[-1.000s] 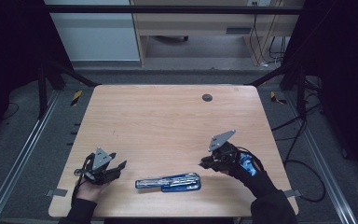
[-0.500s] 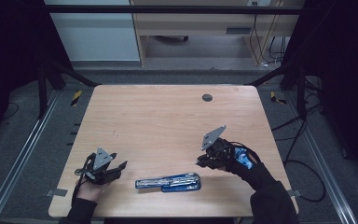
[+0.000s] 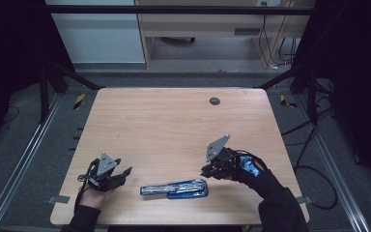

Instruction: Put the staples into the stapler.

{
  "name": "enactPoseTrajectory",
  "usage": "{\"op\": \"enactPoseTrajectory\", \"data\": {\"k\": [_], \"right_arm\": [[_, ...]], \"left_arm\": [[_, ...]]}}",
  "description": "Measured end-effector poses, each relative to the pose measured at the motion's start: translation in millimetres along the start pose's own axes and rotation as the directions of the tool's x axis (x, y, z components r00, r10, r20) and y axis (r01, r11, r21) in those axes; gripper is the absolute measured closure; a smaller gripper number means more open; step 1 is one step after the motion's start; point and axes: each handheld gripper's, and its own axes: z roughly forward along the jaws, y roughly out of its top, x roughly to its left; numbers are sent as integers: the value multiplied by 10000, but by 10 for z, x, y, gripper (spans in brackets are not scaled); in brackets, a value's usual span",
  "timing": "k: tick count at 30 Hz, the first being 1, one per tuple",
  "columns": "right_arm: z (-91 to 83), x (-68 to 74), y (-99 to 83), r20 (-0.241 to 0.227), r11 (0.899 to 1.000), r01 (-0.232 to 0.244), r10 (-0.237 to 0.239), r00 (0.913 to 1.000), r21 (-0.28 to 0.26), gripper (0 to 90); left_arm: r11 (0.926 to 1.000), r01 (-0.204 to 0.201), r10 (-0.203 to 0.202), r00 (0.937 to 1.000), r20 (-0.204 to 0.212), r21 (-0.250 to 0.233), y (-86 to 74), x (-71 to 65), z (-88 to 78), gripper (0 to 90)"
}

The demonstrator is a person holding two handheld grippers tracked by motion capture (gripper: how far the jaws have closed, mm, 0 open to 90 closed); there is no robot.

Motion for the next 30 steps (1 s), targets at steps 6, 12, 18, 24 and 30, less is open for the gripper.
{"op": "enactPoseTrajectory", "data": {"k": [6,12,18,24,30], "right_arm": [[69,5,24,-316,9991,316,-307,9990,285,776],[127,-15,72,-703,9975,616,-591,9958,341,776],[169,-35,121,-1015,9955,929,-905,9907,192,775],[218,-22,135,-1202,9929,1179,-1151,9861,168,774],[214,4,118,-1090,9915,1294,-1273,9859,123,775]], "left_arm": [[10000,-32,32,10000,-8,50,3,-9,8,454],[9999,-53,52,10000,29,127,3,-19,23,454],[9998,-13,12,10000,60,178,-2,-20,30,453],[9997,40,-40,10000,24,224,-4,-18,36,454],[9995,53,-53,10000,10,298,-7,-24,44,453]]}}
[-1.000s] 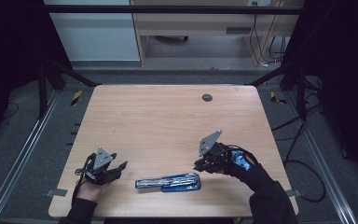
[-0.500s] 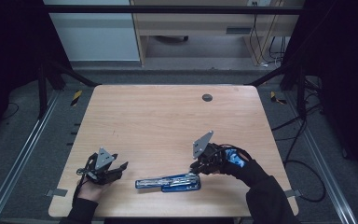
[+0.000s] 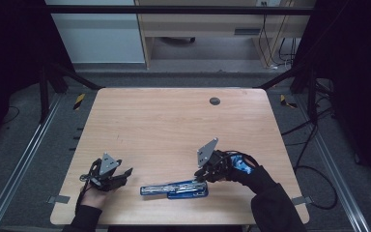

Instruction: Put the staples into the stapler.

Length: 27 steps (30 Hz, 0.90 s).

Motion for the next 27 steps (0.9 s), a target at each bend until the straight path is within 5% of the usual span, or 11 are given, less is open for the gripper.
{"op": "enactPoseTrajectory", "data": {"k": [27], "right_arm": [[153,-13,-49,-296,9986,166,-151,9994,507,776]], "left_arm": [[10000,-32,33,10000,69,-52,8,-5,-6,453]]}}
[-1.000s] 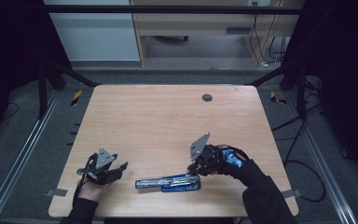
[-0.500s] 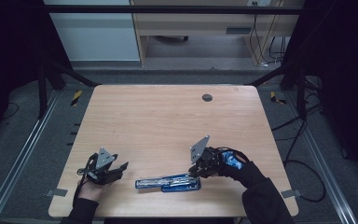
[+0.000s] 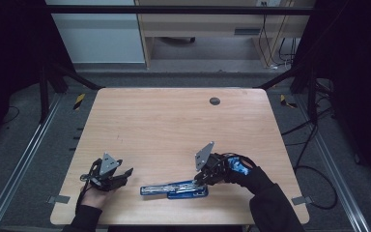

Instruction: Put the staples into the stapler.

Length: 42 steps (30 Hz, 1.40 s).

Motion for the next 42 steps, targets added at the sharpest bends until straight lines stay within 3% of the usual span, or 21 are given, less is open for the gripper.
{"op": "enactPoseTrajectory", "data": {"k": [42], "right_arm": [[64,-7,-55,-94,9999,-61,63,9999,150,771]], "left_arm": [[10000,-29,29,10000,42,34,0,-6,8,452]]}}
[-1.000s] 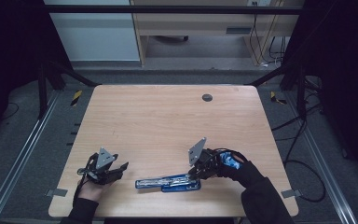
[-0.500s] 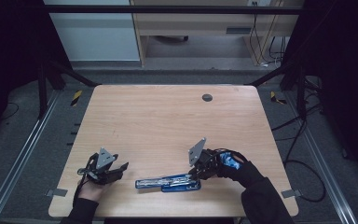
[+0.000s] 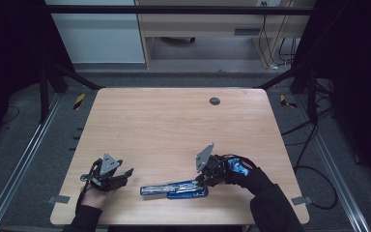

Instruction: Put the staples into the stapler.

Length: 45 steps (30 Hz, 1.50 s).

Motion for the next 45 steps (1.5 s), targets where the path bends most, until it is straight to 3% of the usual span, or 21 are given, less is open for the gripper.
{"op": "enactPoseTrajectory", "data": {"k": [10,20,25,31,35,37,39,40,45], "right_arm": [[-28,0,4,167,9997,-227,229,9996,-115,711],[-138,11,9,951,9917,-635,743,9927,-1119,674],[-176,25,-20,1409,9744,-1102,1392,9802,-1957,652],[-185,83,-70,1659,9549,-1751,2180,9618,-2397,688],[-185,156,-85,1998,9478,-1937,2472,9481,-2535,733],[-194,185,-110,1962,9316,-2103,2749,9413,-2965,769],[-198,222,-129,2156,9283,-2240,2937,9313,-2968,790],[-202,245,-150,2186,9201,-2397,3143,9238,-3098,804],[-209,335,-233,2246,8980,-2677,3576,9065,-3492,861]], "left_arm": [[10000,0,0,10000,3,-15,1,0,-3,452],[10000,37,-37,10000,11,-53,5,2,-18,451],[9999,72,-72,10000,-3,-151,9,0,-38,451],[9997,53,-51,10000,77,-219,18,-7,-61,452],[9995,55,-51,9999,152,-305,22,-20,-79,456],[9993,100,-91,9997,239,-354,24,-24,-87,460],[9991,116,-103,9994,321,-414,28,-28,-99,466],[9990,134,-118,9992,375,-430,29,-30,-103,470],[9985,147,-117,9983,568,-531,29,-54,-127,483]]}}
